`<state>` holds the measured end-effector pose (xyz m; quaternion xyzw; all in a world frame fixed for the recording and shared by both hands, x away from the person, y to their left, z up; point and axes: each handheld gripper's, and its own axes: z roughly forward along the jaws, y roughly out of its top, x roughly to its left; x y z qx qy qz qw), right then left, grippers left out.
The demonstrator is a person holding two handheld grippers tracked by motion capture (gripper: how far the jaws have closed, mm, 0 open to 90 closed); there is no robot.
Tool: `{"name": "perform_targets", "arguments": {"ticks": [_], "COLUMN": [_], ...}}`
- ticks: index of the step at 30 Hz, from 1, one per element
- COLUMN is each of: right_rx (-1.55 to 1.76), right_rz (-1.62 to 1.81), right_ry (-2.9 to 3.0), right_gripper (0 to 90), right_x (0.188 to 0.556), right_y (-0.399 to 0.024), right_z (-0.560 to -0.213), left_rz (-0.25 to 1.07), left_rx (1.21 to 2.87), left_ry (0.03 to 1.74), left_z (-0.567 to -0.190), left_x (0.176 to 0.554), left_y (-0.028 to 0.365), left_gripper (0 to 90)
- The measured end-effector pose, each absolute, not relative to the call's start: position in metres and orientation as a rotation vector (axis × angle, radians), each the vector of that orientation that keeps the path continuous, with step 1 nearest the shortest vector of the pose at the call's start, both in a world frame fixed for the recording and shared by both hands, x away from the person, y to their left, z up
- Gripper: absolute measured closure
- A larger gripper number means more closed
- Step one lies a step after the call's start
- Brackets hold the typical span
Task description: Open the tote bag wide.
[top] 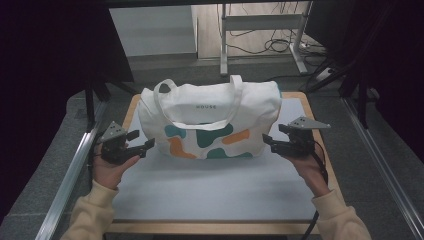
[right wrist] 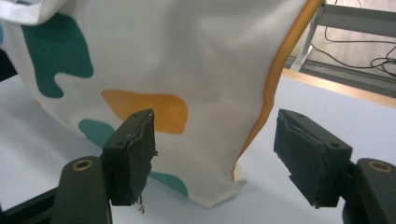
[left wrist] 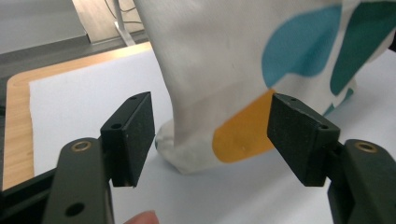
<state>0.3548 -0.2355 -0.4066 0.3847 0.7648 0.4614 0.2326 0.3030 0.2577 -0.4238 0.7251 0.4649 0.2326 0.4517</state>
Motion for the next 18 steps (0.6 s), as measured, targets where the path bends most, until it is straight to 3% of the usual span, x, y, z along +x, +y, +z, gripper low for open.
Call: {"name": "perform_targets", "arguments": {"ticks": [18], "right_rx": [1.074], "right_rz": [1.306], "right_ry": [2.062], "right_gripper": [32.1], "right_x": [0.382], "right_y": [-0.244], "right_z": [-0.390], "left_rz": [0.584], "left_rx": [1.748], "left_ry": [1.140], "left_z": [-0.407], "left_x": [0.321], "left_y": [0.263], "left_gripper": [32.0]}}
